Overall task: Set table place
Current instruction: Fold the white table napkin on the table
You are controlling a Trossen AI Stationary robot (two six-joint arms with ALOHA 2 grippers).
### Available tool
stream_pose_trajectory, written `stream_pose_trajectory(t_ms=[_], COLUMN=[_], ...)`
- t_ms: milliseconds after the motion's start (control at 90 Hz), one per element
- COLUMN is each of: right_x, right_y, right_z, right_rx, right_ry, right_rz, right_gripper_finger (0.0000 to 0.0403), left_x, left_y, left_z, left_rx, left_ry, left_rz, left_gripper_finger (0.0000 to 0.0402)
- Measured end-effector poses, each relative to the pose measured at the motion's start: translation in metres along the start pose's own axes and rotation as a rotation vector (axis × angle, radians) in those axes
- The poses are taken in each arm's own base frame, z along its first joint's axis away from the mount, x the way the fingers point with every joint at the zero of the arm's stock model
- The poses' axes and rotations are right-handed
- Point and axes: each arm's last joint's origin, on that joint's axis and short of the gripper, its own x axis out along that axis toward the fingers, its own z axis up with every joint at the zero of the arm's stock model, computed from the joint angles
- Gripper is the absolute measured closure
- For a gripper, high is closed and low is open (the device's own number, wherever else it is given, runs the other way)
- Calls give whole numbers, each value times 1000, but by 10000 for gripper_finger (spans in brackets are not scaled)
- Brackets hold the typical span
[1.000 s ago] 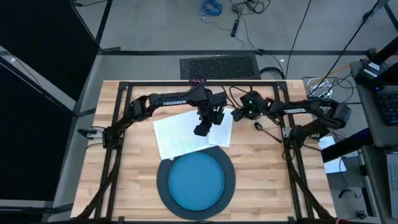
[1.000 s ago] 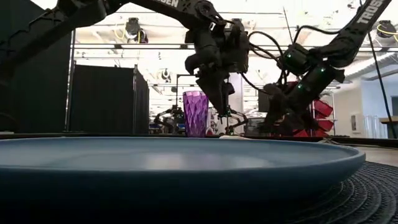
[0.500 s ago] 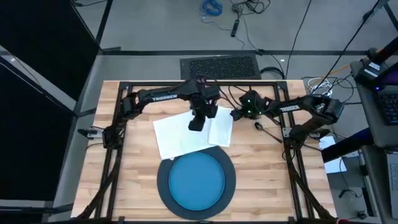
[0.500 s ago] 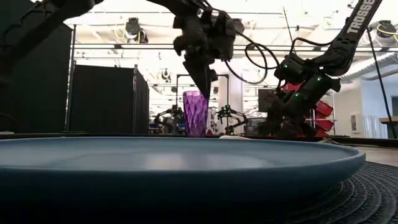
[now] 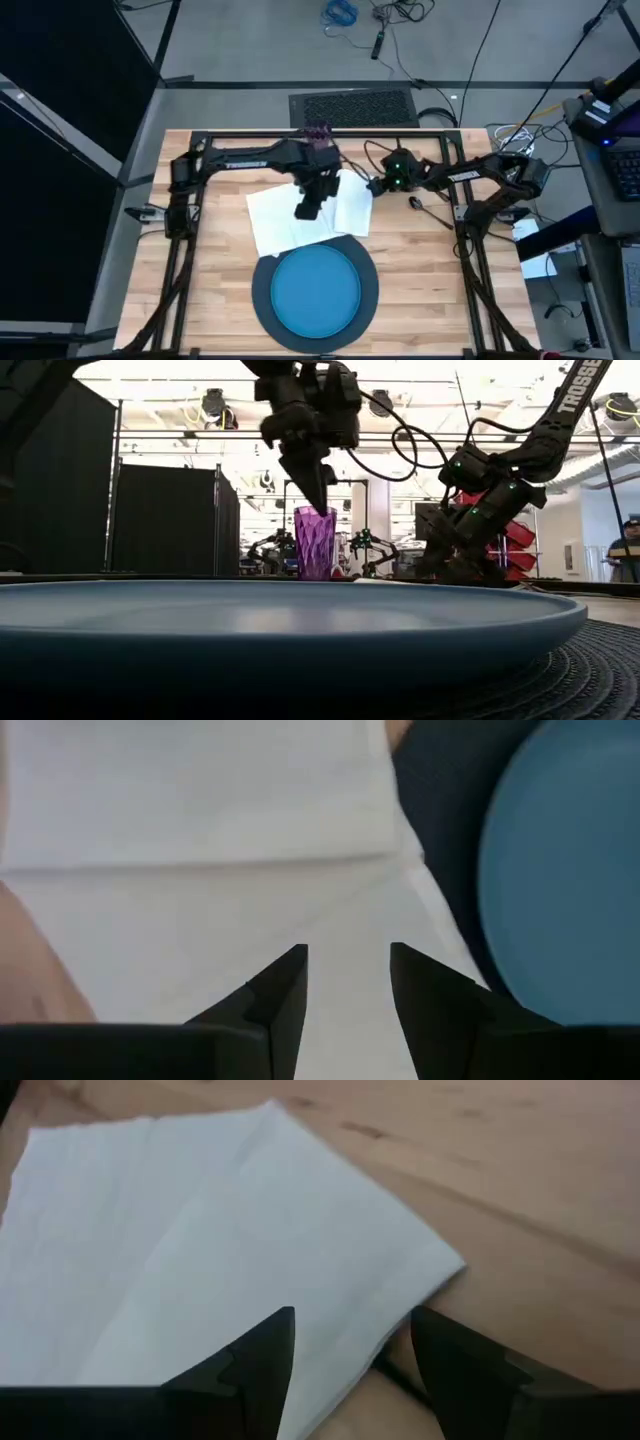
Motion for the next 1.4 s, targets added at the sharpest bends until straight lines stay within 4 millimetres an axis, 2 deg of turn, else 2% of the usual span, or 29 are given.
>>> stream_pose_trajectory(t_ms=[144, 300, 433, 589, 644, 1100, 1400], right_x=[5, 9, 9, 9, 9, 5, -1], right_y=[2, 5, 7, 8, 8, 20, 33], right_z=[-2, -1, 1, 2, 2, 15, 24], right_rx=[5, -6, -15, -60, -76, -111, -108], right_ry=[-7, -54, -96, -109, -116, -225, -264], right_rz=[5, -1, -8, -4, 1, 151, 293], right_gripper_finger=[221, 239, 291, 379, 395, 402, 403], left_x=[2, 1, 5, 8, 9, 14, 25], left_y=[-5, -10, -17, -30, -34, -67, -80], left_z=[-12, -14, -11, -6, -2, 38, 41], left_rx=[-22, -19, -2, 35, 49, 191, 486], left_ry=[-8, -33, -25, -28, -42, -307, -263], left_rz=[7, 25, 32, 24, 40, 176, 210], left_gripper_finger=[275, 275, 275, 275, 275, 275, 275])
